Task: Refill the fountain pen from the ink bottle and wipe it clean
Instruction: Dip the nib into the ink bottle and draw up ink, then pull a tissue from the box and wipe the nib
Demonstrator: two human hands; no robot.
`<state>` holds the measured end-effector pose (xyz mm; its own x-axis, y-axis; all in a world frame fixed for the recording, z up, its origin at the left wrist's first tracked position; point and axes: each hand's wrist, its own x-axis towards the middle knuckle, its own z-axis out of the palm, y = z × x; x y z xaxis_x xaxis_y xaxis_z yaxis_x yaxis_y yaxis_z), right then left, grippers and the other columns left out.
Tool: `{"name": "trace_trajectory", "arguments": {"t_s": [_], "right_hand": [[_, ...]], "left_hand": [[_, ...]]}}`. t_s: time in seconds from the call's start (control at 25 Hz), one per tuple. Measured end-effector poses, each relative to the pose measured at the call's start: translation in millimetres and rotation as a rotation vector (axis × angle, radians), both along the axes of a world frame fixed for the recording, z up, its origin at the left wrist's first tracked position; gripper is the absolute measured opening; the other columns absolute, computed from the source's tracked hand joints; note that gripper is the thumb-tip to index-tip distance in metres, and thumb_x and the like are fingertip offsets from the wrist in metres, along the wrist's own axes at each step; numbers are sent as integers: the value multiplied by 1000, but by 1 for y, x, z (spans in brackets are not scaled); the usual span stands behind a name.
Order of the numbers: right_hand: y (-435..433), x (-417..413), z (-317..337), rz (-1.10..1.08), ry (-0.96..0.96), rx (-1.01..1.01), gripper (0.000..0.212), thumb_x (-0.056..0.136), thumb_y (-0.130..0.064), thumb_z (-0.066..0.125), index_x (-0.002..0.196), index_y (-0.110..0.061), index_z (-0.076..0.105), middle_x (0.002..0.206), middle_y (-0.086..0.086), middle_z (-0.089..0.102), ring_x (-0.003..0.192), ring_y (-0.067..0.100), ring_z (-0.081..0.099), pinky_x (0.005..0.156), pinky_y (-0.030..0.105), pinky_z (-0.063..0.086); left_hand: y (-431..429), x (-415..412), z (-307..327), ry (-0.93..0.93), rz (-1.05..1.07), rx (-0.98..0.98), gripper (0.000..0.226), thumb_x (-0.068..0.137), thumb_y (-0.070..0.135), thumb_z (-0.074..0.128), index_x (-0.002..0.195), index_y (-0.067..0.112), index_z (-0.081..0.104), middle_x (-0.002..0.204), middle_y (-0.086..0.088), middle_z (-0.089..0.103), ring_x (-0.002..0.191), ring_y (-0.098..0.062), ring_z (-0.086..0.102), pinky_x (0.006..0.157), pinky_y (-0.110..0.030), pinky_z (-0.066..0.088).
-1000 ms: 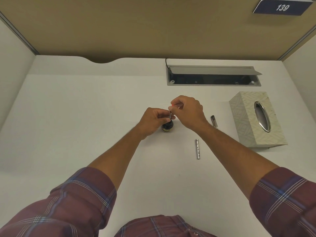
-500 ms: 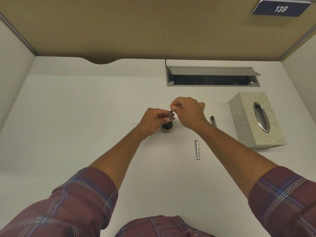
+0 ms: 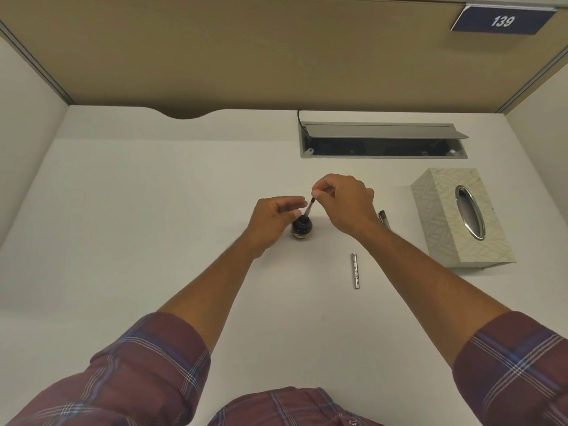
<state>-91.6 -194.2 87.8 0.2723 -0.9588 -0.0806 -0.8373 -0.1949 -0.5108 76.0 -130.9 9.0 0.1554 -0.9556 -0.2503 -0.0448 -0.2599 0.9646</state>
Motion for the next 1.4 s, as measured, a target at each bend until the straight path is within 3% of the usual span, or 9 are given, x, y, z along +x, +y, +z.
{"name": "trace_trajectory", "arguments": {"t_s": [0.12, 0.2, 0.32, 0.44, 0.56, 0.72, 0.92, 1.04, 1.4], "right_hand": [[8, -11, -2, -22, -93, 23, 9, 99, -34, 64, 98, -34, 73, 90, -22, 66, 91, 9, 67, 96, 43, 48], [17, -20, -5, -47, -191, 33, 7, 97, -31, 68, 96, -33, 74, 88, -21, 71, 90, 9, 70, 95, 48, 55], [31, -29, -9, -118, -295, 33, 7, 95, -26, 70, 95, -25, 77, 89, -13, 77, 87, 9, 72, 90, 41, 59], [45, -36, -14, -185, -348, 52, 8, 94, -24, 70, 97, -22, 78, 89, -9, 78, 85, 6, 71, 83, 31, 58], [57, -40, -18, -224, -372, 72, 7, 92, -21, 71, 95, -23, 77, 86, -11, 76, 81, -2, 68, 74, 21, 52], [74, -42, -17, -249, -363, 83, 9, 90, -15, 70, 92, -20, 77, 83, -10, 75, 79, -1, 68, 71, 18, 50], [96, -45, -20, -292, -297, 136, 7, 86, -18, 72, 89, -22, 77, 79, -14, 74, 79, 6, 71, 81, 36, 60], [109, -47, -23, -304, -245, 173, 8, 86, -21, 70, 90, -27, 76, 76, -16, 73, 79, 10, 72, 86, 46, 58], [134, -55, -28, -326, -260, 203, 4, 88, -29, 74, 89, -30, 70, 78, -16, 73, 78, 5, 70, 89, 48, 56]], "left_hand": [[8, -4, -3, 5, 234, -12, 24, 98, 3, 68, 108, 18, 83, 113, 0, 83, 114, -13, 76, 105, -30, 57], [15, -10, -4, 87, 414, 12, 22, 96, 4, 68, 102, 19, 82, 104, -4, 83, 106, -18, 78, 96, -34, 62], [32, -23, -3, 173, 560, 45, 16, 98, 5, 66, 106, 9, 79, 92, -9, 79, 88, -18, 76, 81, -33, 64], [48, -39, -1, 277, 610, 138, 13, 98, 8, 65, 102, 5, 77, 85, -10, 74, 81, -22, 73, 76, -35, 62], [56, -55, 1, 453, 552, 281, 16, 97, 7, 64, 105, -1, 76, 89, -17, 76, 87, -32, 75, 81, -40, 62], [58, -72, 10, 642, 391, 379, 23, 104, 11, 61, 118, -2, 73, 112, -22, 80, 105, -34, 79, 97, -44, 63], [55, -80, 15, 753, 359, 369, 25, 107, 11, 58, 120, -4, 72, 120, -23, 78, 104, -32, 79, 98, -42, 63], [55, -81, 18, 788, 364, 343, 21, 108, 9, 56, 117, -3, 71, 118, -23, 79, 103, -31, 79, 89, -38, 65], [64, -81, 31, 775, 247, 292, 26, 108, 5, 54, 128, -4, 68, 123, -23, 78, 113, -32, 78, 91, -39, 65]]}}
